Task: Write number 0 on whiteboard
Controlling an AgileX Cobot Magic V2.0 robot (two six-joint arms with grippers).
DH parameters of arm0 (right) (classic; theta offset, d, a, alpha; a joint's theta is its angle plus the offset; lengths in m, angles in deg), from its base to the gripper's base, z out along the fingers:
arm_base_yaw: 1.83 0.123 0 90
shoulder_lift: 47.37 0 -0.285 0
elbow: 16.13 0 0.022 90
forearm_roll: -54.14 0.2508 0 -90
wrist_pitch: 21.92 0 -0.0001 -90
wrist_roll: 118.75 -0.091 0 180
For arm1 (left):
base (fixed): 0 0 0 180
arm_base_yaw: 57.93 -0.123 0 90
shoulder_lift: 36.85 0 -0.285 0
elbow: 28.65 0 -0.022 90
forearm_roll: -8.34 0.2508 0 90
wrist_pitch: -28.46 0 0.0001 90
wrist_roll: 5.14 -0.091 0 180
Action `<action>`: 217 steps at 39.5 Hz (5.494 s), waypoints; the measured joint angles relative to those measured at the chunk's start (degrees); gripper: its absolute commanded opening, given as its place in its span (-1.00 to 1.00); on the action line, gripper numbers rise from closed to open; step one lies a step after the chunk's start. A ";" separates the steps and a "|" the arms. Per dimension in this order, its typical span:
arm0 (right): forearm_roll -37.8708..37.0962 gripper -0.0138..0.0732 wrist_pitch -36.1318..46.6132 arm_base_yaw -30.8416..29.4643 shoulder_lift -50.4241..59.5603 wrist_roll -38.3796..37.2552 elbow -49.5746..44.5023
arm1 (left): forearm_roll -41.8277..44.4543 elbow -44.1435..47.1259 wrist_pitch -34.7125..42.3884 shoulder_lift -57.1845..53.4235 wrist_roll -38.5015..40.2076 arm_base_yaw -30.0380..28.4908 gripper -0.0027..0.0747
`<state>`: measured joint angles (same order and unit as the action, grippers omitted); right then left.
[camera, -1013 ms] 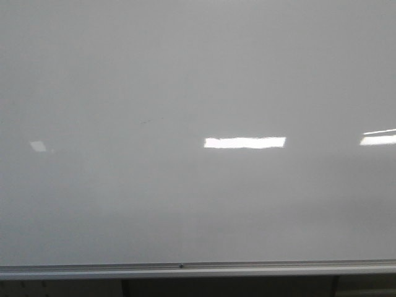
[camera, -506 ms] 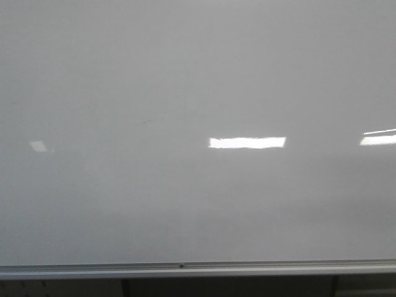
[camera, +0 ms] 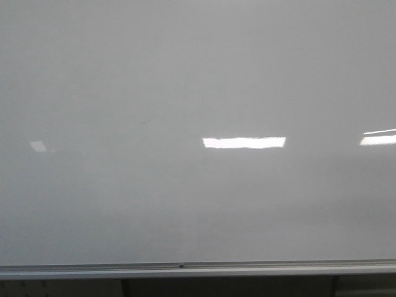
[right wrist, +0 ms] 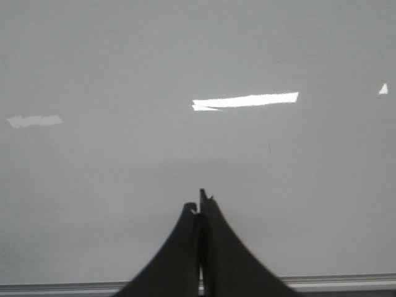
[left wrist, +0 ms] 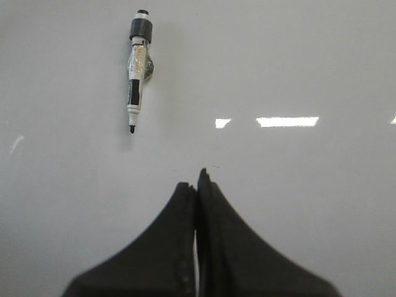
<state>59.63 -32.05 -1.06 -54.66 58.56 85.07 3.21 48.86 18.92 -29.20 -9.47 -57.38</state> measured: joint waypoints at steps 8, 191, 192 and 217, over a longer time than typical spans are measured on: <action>0.00 -0.84 0.95 0.00 0.00 0.00 0.00 | 0.00 0.00 0.00 0.00 0.00 0.00 -0.98; -4.99 0.63 -19.50 0.00 -25.69 0.00 35.47 | -1.15 -52.19 -24.15 73.09 -7.76 6.75 -0.98; -4.85 0.63 -20.04 0.00 -26.29 0.00 35.60 | -2.51 -52.19 -25.48 72.95 -9.00 8.46 -0.98; 21.46 0.63 -47.59 14.88 -52.89 22.13 54.56 | -31.26 -52.23 -53.95 72.49 -44.26 37.55 -0.98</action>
<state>81.09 -79.64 13.83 -107.55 80.69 139.63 -28.05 -3.37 -35.04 43.29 -53.74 -19.83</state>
